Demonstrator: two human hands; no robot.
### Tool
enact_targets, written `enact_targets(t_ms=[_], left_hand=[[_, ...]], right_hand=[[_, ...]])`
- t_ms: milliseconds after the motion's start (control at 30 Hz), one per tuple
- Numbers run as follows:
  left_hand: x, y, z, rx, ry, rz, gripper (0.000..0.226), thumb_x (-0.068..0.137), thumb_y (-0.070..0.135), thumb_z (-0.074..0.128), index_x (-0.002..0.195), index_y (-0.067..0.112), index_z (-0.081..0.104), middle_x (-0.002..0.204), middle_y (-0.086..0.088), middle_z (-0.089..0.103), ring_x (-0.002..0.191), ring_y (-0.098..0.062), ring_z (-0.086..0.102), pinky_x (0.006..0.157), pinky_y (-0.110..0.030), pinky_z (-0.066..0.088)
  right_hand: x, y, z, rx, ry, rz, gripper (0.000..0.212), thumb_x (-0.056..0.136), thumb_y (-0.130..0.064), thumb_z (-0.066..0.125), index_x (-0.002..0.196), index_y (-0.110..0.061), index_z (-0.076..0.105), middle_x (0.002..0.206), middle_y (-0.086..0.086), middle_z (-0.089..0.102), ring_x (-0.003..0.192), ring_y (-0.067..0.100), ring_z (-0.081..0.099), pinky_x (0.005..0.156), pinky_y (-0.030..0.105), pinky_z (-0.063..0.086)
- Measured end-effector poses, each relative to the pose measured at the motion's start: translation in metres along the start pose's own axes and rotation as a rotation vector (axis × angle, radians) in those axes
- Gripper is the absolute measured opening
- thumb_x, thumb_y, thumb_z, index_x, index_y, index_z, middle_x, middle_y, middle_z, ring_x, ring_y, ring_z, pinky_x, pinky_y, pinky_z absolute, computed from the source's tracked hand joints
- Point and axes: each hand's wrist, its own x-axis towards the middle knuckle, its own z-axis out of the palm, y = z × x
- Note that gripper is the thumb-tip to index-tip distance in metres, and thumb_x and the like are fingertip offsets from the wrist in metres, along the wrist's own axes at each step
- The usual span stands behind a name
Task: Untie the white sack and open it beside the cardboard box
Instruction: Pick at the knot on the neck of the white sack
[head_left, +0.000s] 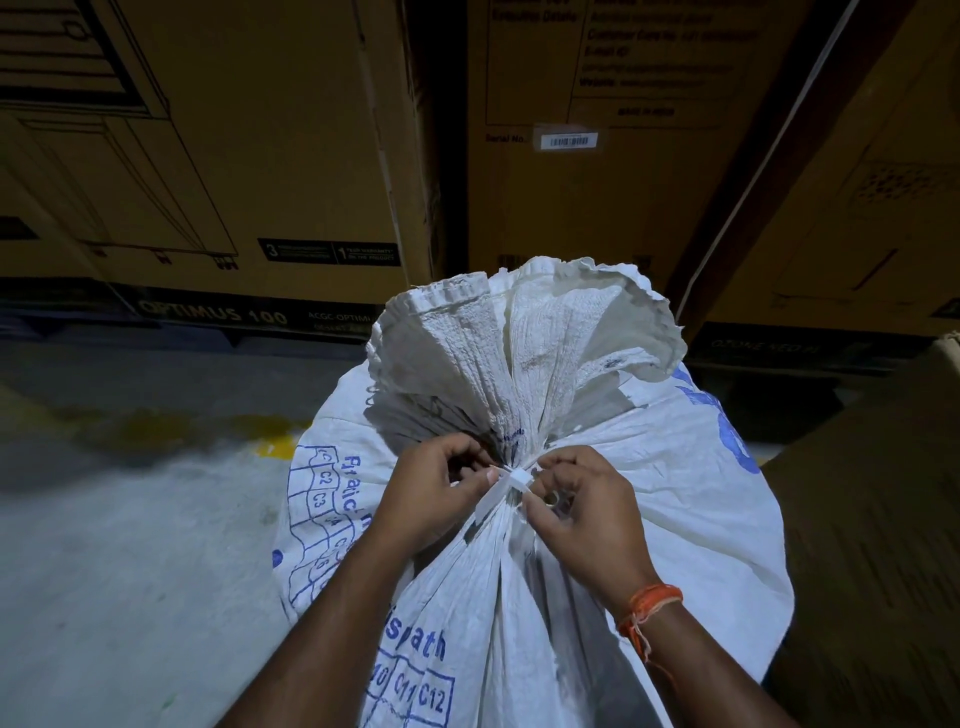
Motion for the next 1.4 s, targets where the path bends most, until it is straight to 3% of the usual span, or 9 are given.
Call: enact_targets(t_ms=[133, 233, 433, 633, 833, 1100, 1167, 1300, 1400], left_hand=[[-0.002, 0.01, -0.007, -0.08, 0.023, -0.07, 0.025, 0.084, 0.038, 0.078, 0.087, 0.016, 0.068, 0.077, -0.005, 0.067, 0.068, -0.012, 0.06, 0.071, -0.04, 0.058], [-0.014, 0.023, -0.008, -0.154, -0.032, -0.066, 0.02, 0.086, 0.035, 0.08, 0.087, 0.017, 0.071, 0.07, 0.004, 0.06, 0.062, -0.008, 0.05, 0.062, -0.024, 0.047], [-0.017, 0.025, -0.003, -0.148, -0.132, -0.077, 0.027, 0.073, 0.027, 0.077, 0.098, 0.017, 0.073, 0.081, -0.009, 0.073, 0.065, -0.012, 0.054, 0.068, -0.028, 0.053], [-0.016, 0.02, 0.003, -0.031, -0.049, -0.036, 0.026, 0.067, 0.044, 0.073, 0.083, 0.024, 0.076, 0.072, 0.0, 0.075, 0.054, -0.002, 0.053, 0.06, -0.028, 0.051], [-0.017, 0.022, 0.006, 0.021, 0.007, 0.006, 0.009, 0.076, 0.03, 0.08, 0.079, 0.022, 0.076, 0.06, 0.012, 0.07, 0.05, 0.003, 0.055, 0.055, -0.019, 0.046], [-0.005, 0.006, -0.001, -0.007, 0.05, -0.055, 0.011, 0.093, 0.024, 0.073, 0.103, 0.022, 0.079, 0.091, 0.008, 0.081, 0.089, -0.008, 0.074, 0.082, -0.026, 0.057], [-0.004, 0.003, 0.0, 0.002, 0.033, -0.069, 0.006, 0.091, 0.021, 0.076, 0.095, 0.022, 0.08, 0.086, 0.008, 0.08, 0.084, -0.006, 0.073, 0.079, -0.028, 0.056], [-0.002, 0.002, 0.004, -0.032, 0.035, -0.082, 0.006, 0.089, 0.019, 0.079, 0.084, 0.023, 0.079, 0.078, 0.007, 0.079, 0.074, -0.005, 0.07, 0.072, -0.027, 0.056], [-0.002, 0.002, 0.004, -0.051, 0.016, -0.087, 0.006, 0.088, 0.019, 0.08, 0.084, 0.023, 0.08, 0.078, 0.002, 0.079, 0.077, -0.021, 0.073, 0.071, -0.032, 0.058]], right_hand=[[0.0, -0.002, -0.001, -0.008, 0.017, -0.01, 0.014, 0.073, -0.009, 0.076, 0.063, -0.015, 0.069, 0.098, -0.007, 0.064, 0.09, 0.003, 0.064, 0.078, 0.027, 0.055], [0.001, 0.0, -0.002, 0.001, 0.017, 0.004, 0.016, 0.073, -0.008, 0.077, 0.062, -0.015, 0.068, 0.097, -0.008, 0.065, 0.091, 0.001, 0.064, 0.077, 0.023, 0.053], [0.001, -0.003, -0.001, 0.053, 0.022, 0.041, 0.019, 0.074, -0.002, 0.08, 0.061, -0.015, 0.072, 0.09, -0.007, 0.07, 0.089, -0.001, 0.066, 0.063, 0.001, 0.042], [0.0, -0.003, -0.004, 0.065, 0.005, 0.047, 0.02, 0.073, -0.005, 0.08, 0.06, -0.017, 0.07, 0.085, -0.013, 0.071, 0.083, 0.002, 0.068, 0.064, 0.004, 0.043], [0.001, -0.001, -0.003, 0.066, -0.006, 0.046, 0.02, 0.073, -0.005, 0.079, 0.059, -0.017, 0.068, 0.083, -0.01, 0.072, 0.079, 0.005, 0.069, 0.065, 0.012, 0.048], [-0.001, -0.001, -0.004, 0.07, -0.018, 0.063, 0.02, 0.076, -0.009, 0.078, 0.061, -0.018, 0.067, 0.077, -0.006, 0.071, 0.073, 0.01, 0.067, 0.064, 0.025, 0.052], [-0.001, 0.0, -0.003, 0.073, -0.022, 0.085, 0.018, 0.076, -0.012, 0.078, 0.066, -0.019, 0.065, 0.073, -0.004, 0.07, 0.069, 0.011, 0.066, 0.063, 0.028, 0.053], [-0.003, -0.004, 0.0, 0.234, -0.04, 0.209, 0.025, 0.077, -0.019, 0.084, 0.093, -0.027, 0.066, 0.079, -0.006, 0.074, 0.069, 0.007, 0.07, 0.065, 0.02, 0.057], [-0.003, -0.003, 0.004, 0.189, -0.043, 0.21, 0.025, 0.078, -0.019, 0.083, 0.099, -0.027, 0.071, 0.083, -0.011, 0.076, 0.073, 0.001, 0.071, 0.066, 0.011, 0.053]])
